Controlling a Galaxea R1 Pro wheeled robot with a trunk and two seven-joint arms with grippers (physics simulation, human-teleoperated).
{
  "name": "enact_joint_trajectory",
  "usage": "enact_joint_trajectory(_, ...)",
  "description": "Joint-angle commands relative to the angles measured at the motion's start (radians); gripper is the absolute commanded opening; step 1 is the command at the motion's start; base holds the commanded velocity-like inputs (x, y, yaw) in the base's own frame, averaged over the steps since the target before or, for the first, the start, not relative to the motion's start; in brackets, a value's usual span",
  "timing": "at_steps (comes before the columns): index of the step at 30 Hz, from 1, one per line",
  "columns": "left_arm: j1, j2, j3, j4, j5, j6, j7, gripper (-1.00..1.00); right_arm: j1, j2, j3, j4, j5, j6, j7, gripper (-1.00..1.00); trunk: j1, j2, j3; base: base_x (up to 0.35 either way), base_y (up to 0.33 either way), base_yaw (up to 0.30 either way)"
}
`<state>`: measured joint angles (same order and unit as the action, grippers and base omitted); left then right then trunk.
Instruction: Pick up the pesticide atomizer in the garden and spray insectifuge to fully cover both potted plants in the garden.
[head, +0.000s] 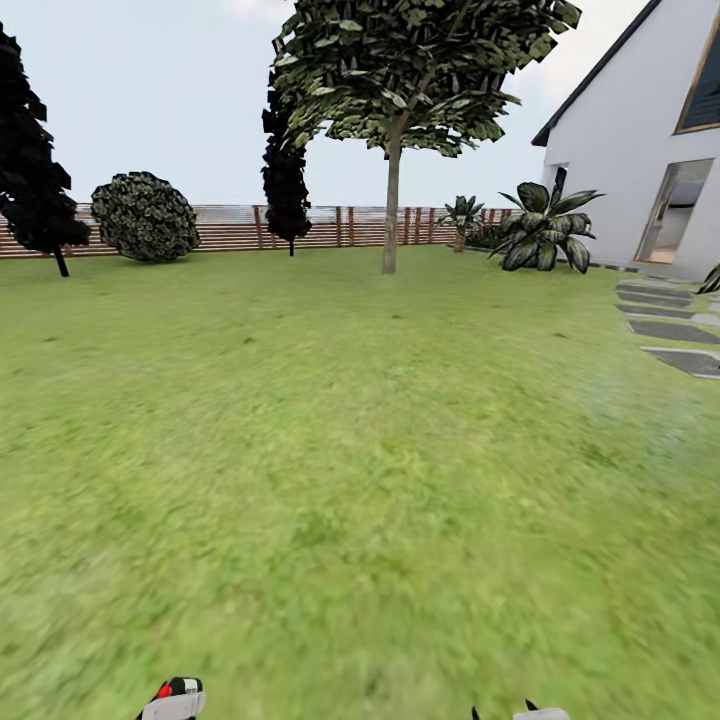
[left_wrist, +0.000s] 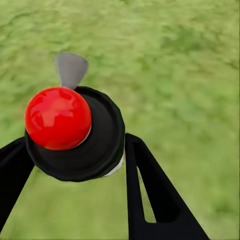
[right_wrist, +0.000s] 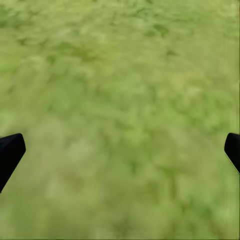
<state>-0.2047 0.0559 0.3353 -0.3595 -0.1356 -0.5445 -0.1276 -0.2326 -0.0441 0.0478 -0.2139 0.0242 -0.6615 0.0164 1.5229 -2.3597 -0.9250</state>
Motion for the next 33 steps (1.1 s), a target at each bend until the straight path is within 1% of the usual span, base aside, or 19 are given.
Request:
enact_joint_trajectory(1,-0.001,-0.001,0.009,0.001,-0.010,-0.003,-0.005,-1.00,-0.001,0.000,0.004,0.001,0.000,-0.003,-0.001,1.00,0.000,0.000,-0.001,0.339,0.000,0.000)
enact_joint_trajectory(33,-0.001,-0.001,0.009,0.001,-0.009,-0.005,-0.004,-1.00,-0.001,0.000,0.004,0.001,0.000,-0.003,-0.001,1.00,0.000,0.000,-0.001,0.339,0.000,0.000)
